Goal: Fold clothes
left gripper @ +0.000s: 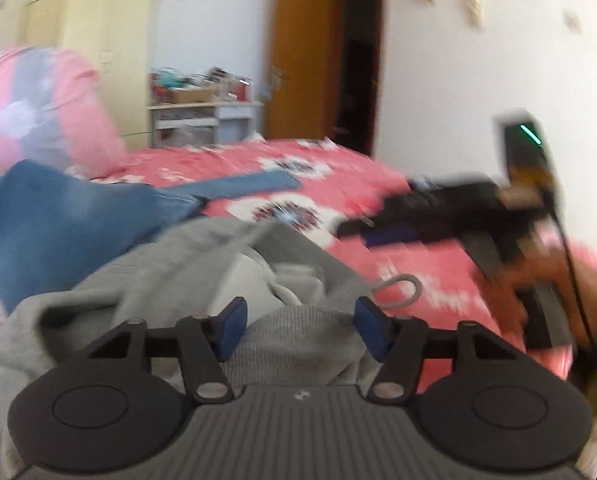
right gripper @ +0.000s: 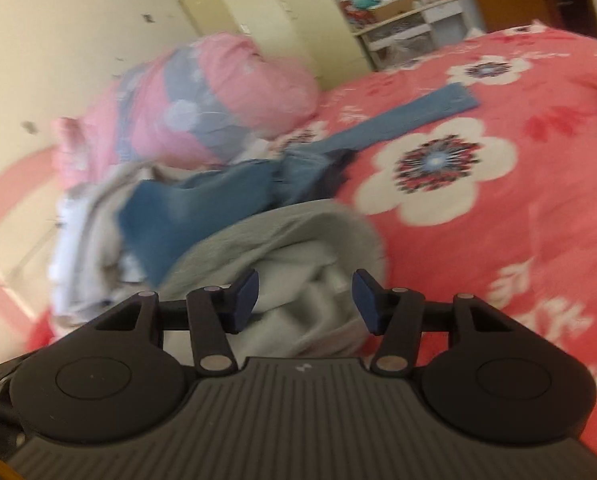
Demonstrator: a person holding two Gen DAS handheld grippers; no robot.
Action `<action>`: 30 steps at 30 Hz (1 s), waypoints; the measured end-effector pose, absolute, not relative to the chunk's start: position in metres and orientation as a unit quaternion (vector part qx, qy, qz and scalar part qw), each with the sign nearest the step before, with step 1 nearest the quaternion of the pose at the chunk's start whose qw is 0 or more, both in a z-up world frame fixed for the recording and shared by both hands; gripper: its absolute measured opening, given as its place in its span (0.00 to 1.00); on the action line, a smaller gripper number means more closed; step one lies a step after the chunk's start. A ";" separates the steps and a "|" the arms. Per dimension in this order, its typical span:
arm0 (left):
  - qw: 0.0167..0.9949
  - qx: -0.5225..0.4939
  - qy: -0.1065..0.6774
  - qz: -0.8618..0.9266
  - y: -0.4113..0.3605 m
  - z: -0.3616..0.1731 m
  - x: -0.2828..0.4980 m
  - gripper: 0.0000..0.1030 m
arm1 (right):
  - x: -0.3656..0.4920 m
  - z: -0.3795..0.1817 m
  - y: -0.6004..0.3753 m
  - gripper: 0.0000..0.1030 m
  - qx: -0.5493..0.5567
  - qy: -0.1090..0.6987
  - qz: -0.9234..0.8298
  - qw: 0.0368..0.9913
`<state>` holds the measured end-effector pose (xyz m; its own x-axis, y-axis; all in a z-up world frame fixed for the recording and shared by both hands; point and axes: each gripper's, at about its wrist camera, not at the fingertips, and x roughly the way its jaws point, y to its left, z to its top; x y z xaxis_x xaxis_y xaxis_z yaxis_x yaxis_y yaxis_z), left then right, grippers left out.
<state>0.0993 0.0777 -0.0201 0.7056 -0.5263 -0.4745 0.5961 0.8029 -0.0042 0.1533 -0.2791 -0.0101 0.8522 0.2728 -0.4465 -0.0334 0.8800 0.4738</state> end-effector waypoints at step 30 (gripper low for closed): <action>0.928 -0.018 0.273 -0.253 0.109 -0.009 0.052 0.59 | 0.093 0.153 -0.148 0.06 -0.076 -0.004 0.089 0.993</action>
